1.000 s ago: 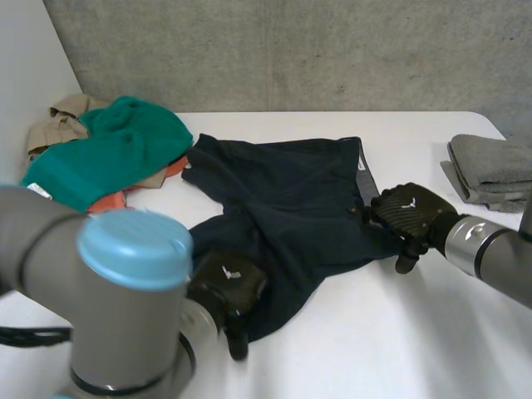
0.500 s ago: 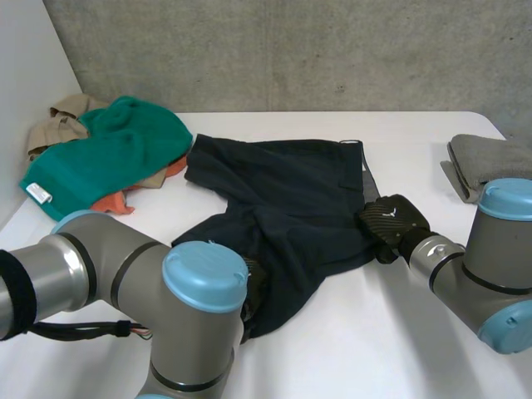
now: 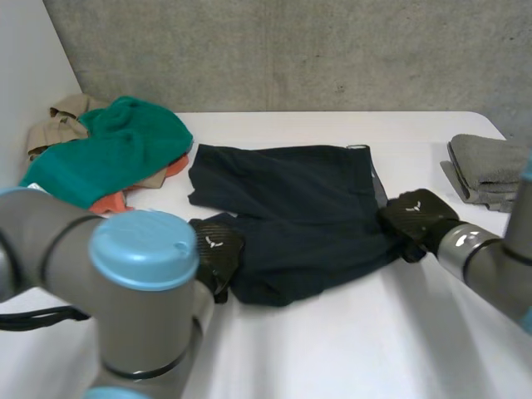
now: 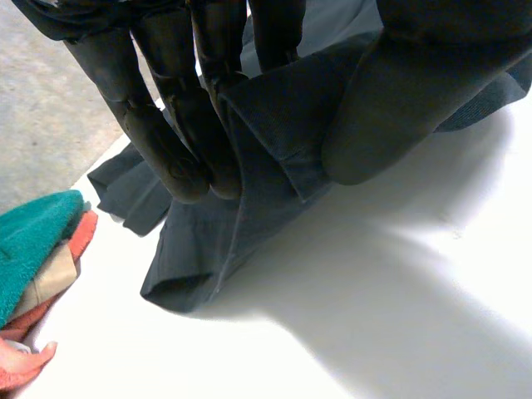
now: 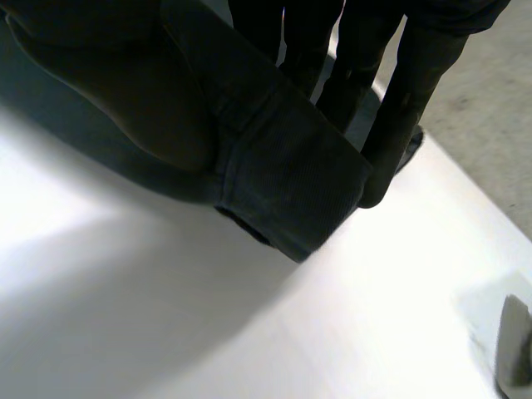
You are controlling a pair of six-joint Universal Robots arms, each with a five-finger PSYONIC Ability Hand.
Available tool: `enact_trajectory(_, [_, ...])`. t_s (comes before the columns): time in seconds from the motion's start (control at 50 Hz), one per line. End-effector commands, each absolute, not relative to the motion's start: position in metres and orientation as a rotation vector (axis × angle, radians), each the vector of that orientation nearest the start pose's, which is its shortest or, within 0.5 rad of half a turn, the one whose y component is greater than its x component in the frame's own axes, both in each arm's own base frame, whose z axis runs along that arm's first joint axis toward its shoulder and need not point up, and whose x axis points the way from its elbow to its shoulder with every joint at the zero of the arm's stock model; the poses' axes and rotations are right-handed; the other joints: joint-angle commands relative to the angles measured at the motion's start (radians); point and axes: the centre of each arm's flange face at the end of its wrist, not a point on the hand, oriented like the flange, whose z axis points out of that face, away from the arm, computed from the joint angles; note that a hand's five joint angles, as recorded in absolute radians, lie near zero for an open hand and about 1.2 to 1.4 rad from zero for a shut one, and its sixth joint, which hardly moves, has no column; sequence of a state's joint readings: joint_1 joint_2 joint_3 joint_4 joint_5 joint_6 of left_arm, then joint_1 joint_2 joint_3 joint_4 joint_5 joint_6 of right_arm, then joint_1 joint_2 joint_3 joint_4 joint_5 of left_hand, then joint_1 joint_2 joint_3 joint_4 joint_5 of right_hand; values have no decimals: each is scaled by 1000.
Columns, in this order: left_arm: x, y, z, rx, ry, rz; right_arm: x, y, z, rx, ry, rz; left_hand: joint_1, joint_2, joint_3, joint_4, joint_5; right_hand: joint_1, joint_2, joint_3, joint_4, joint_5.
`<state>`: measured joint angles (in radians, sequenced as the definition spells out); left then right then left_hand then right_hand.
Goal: Fold the laundry.
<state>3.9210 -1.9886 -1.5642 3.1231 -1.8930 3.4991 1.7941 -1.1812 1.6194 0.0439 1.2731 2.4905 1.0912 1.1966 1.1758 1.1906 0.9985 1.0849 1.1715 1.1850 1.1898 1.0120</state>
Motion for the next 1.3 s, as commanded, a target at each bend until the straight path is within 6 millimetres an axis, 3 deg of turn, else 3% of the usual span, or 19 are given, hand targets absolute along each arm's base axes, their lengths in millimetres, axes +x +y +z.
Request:
enact_trajectory(0.02, [-278,-120,177,1491,2415,-1362,195,-233,189,-1861,2250,-1156,305,200,220,206,223,311,225,211,206,210])
enact_trajectory(0.1, [-271,-109,174,1578,2468,-1203,189,-219,191,-2051,2152,-950,305,200,220,206,223,311,225,211,206,210])
enact_trajectory(0.16, [-271,-117,176,1559,2467,-1196,192,-227,187,-2030,2171,-976,305,200,220,206,223,311,225,211,206,210])
enact_trajectory(0.24, [-285,-152,181,1490,2407,-1324,200,-248,184,-1876,2255,-1092,305,200,220,206,223,311,225,211,206,210])
enact_trajectory(0.32, [-306,-201,191,1396,2303,-1515,212,-273,187,-1682,2309,-1239,305,200,220,206,223,311,225,211,206,210])
enact_trajectory(0.34, [-314,-224,199,1336,2262,-1603,215,-285,188,-1602,2330,-1298,305,200,220,206,223,311,225,211,206,210])
enact_trajectory(0.4, [-330,-266,213,1220,2189,-1760,222,-310,188,-1460,2368,-1428,305,200,220,206,223,311,225,211,206,210])
enact_trajectory(0.48, [-345,-313,220,1100,2125,-1893,232,-337,183,-1366,2378,-1564,305,200,220,206,223,311,225,211,206,210])
enact_trajectory(0.64, [-369,-360,193,1028,2050,-1948,266,-391,162,-1372,2212,-1903,305,200,220,206,223,311,225,211,206,210])
enact_trajectory(0.66, [-371,-362,190,1023,2049,-1957,269,-398,158,-1370,2190,-1948,305,200,220,206,223,262,175,161,157,160])
enact_trajectory(0.68, [-372,-365,190,1019,2040,-1973,272,-404,154,-1365,2175,-1989,305,200,220,206,223,-41,-128,-141,-146,-143])
enact_trajectory(0.7, [-377,-367,188,1020,2028,-2007,275,-418,149,-1347,2158,-2081,-107,-213,-192,-207,-189,-823,-910,-923,-928,-925])
enact_trajectory(0.74, [-380,-368,189,1020,2015,-2035,274,-431,145,-1315,2176,-2177,-874,-979,-958,-973,-956,-910,-997,-1011,-1015,-1012])
enact_trajectory(0.82, [-382,-370,203,932,1977,-2102,266,-448,154,-1188,2224,-2340,-917,-1022,-1001,-1016,-998,-910,-997,-1011,-1015,-1012])
enact_trajectory(0.88, [-373,-374,228,777,1950,-2162,262,-446,178,-1056,2197,-2380,-917,-1022,-1001,-1016,-998,-910,-997,-1011,-1015,-1012])
enact_trajectory(0.98, [-361,-365,249,705,1967,-2167,256,-428,213,-922,2164,-2354,-917,-1022,-1001,-1016,-998,-910,-997,-1011,-1015,-1012])
enact_trajectory(1.08, [-355,-347,254,792,1999,-2172,246,-378,231,-1035,2276,-2094,-917,-1022,-1001,-1016,-998,-910,-997,-1011,-1015,-1012])
enact_trajectory(1.16, [-353,-332,246,887,2032,-2157,238,-342,228,-1109,2369,-1857,-917,-1022,-1001,-1016,-998,-910,-997,-1011,-1015,-1012])
enact_trajectory(1.3, [-347,-314,230,943,2106,-2085,220,-310,203,-1126,2498,-1594,-917,-1022,-1001,-1016,-998,-693,-780,-793,-798,-795])
